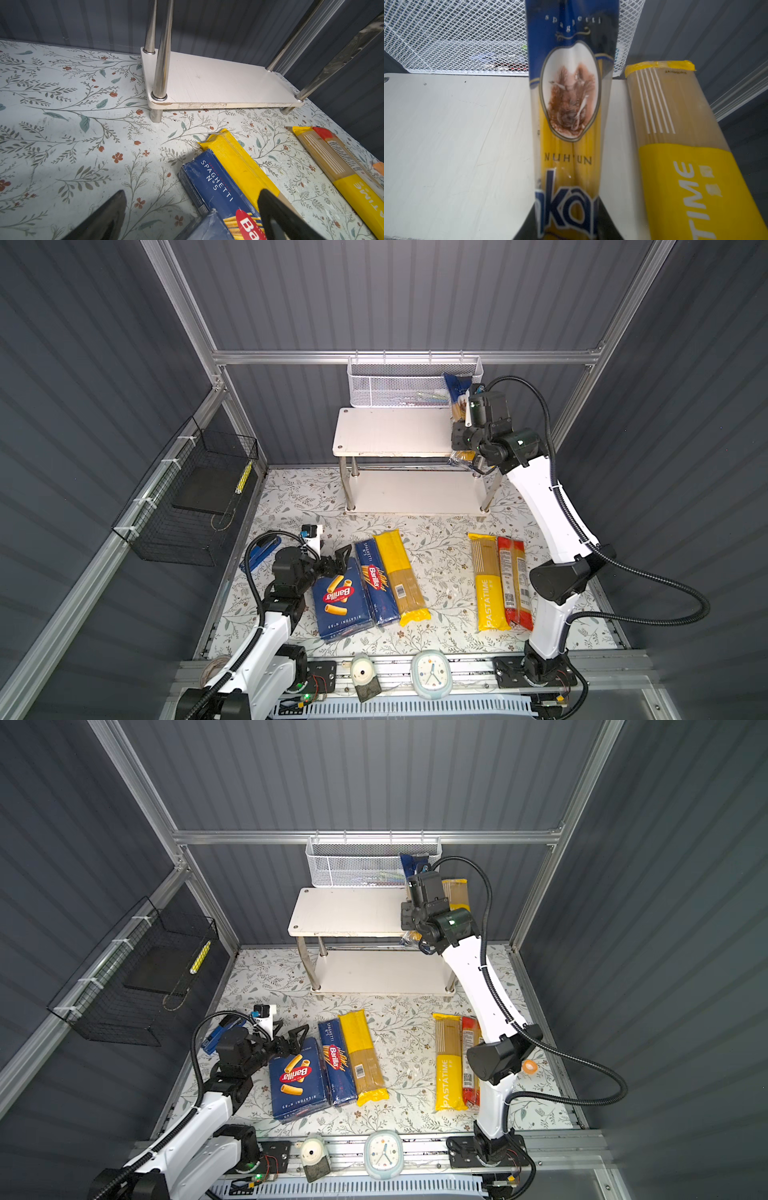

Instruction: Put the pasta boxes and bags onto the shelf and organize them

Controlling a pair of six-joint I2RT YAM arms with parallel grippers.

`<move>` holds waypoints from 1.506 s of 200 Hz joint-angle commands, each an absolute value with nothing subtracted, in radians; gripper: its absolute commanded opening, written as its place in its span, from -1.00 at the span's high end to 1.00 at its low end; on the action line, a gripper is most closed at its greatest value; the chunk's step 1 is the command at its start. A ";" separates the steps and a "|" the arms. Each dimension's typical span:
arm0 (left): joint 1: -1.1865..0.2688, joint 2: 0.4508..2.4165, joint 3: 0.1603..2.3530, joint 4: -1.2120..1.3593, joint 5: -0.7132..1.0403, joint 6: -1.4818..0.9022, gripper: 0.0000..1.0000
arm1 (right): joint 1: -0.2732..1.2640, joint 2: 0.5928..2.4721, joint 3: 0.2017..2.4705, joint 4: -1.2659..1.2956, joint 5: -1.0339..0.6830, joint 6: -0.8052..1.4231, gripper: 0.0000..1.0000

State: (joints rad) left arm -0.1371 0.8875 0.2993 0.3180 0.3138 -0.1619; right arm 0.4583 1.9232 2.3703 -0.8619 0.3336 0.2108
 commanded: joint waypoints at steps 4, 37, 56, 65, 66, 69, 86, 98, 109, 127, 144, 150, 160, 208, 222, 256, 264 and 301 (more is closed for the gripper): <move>-0.142 0.878 0.296 0.328 0.322 -0.159 -0.99 | 0.442 1.920 2.411 -0.797 0.389 0.221 0.44; -0.143 0.876 0.295 0.330 0.322 -0.157 -0.99 | 0.437 1.917 2.409 -0.806 0.398 0.221 0.40; -0.143 0.872 0.291 0.331 0.322 -0.157 -0.99 | 0.433 1.914 2.399 -0.808 0.401 0.223 0.37; -0.143 0.870 0.289 0.337 0.322 -0.160 -0.99 | 0.434 1.912 2.397 -0.810 0.403 0.223 0.35; -0.143 0.870 0.289 0.338 0.322 -0.161 -0.99 | 0.434 1.912 2.397 -0.810 0.403 0.223 0.35; -0.143 0.870 0.288 0.338 0.322 -0.161 -0.99 | 0.434 1.910 2.396 -0.812 0.402 0.223 0.35; -0.142 0.874 0.290 0.341 0.352 -0.161 -0.99 | 0.432 1.904 2.385 -0.815 0.409 0.222 0.34; -0.143 0.877 0.290 0.340 0.351 -0.161 -0.99 | 0.429 1.896 2.368 -0.807 0.410 0.224 0.32; -0.143 0.875 0.290 0.340 0.355 -0.161 -0.99 | 0.427 1.892 2.356 -0.804 0.408 0.227 0.32; -0.143 0.871 0.288 0.341 0.354 -0.161 -0.99 | 0.423 1.891 2.350 -0.802 0.408 0.232 0.30; -0.143 0.869 0.287 0.340 0.355 -0.160 -0.99 | 0.421 1.892 2.344 -0.792 0.401 0.236 0.20; -0.143 0.868 0.288 0.341 0.355 -0.160 -0.99 | 0.423 1.893 2.345 -0.792 0.396 0.238 0.16; -0.143 0.870 0.288 0.340 0.354 -0.161 -0.99 | 0.421 1.893 2.344 -0.790 0.393 0.240 0.14; -0.143 0.869 0.287 0.342 0.357 -0.159 -0.99 | 0.422 1.870 2.344 -0.792 0.381 0.243 0.00; -0.143 0.872 0.288 0.342 0.357 -0.159 -0.99 | 0.423 1.858 2.344 -0.792 0.379 0.241 -0.02; -0.142 0.873 0.288 0.342 0.359 -0.159 -0.99 | 0.422 1.816 2.336 -0.801 0.355 0.235 -0.09; -0.143 0.871 0.288 0.342 0.358 -0.159 -0.99 | 0.423 1.800 2.325 -0.803 0.341 0.230 -0.10; -0.143 0.872 0.288 0.342 0.357 -0.159 -0.99 | 0.423 1.722 2.296 -0.894 0.213 0.225 -0.11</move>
State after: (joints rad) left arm -0.1371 0.8825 0.2989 0.3302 0.3408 -0.1616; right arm 0.4278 1.7733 2.3173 -0.8265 0.3115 0.2325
